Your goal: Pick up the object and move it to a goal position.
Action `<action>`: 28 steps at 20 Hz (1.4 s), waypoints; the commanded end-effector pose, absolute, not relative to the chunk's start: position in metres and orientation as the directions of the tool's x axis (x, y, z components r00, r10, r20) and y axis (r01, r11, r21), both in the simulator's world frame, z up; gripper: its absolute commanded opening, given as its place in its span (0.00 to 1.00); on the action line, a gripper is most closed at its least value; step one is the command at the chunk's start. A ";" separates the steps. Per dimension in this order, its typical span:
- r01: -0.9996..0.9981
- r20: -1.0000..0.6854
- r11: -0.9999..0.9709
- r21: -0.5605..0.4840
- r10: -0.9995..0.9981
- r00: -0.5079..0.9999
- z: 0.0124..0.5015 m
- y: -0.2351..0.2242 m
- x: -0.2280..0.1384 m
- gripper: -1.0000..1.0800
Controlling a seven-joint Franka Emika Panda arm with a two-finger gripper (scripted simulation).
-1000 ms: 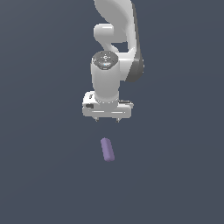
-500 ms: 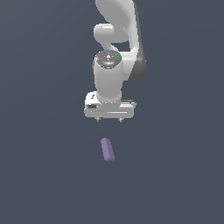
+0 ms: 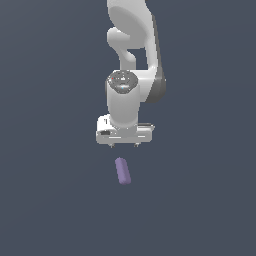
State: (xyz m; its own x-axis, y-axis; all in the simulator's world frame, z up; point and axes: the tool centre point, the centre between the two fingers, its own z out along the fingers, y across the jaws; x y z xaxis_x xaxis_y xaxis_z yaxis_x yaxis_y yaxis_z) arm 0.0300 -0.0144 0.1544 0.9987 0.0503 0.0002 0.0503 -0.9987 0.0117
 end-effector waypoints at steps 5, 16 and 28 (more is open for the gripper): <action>0.133 -0.001 -0.991 0.009 0.133 0.991 0.122 -0.018 0.057 0.96; 0.227 0.000 -0.974 0.001 0.227 0.974 0.080 -0.023 0.084 0.96; 0.235 -0.001 -0.972 0.000 0.235 0.972 0.061 -0.024 0.086 0.96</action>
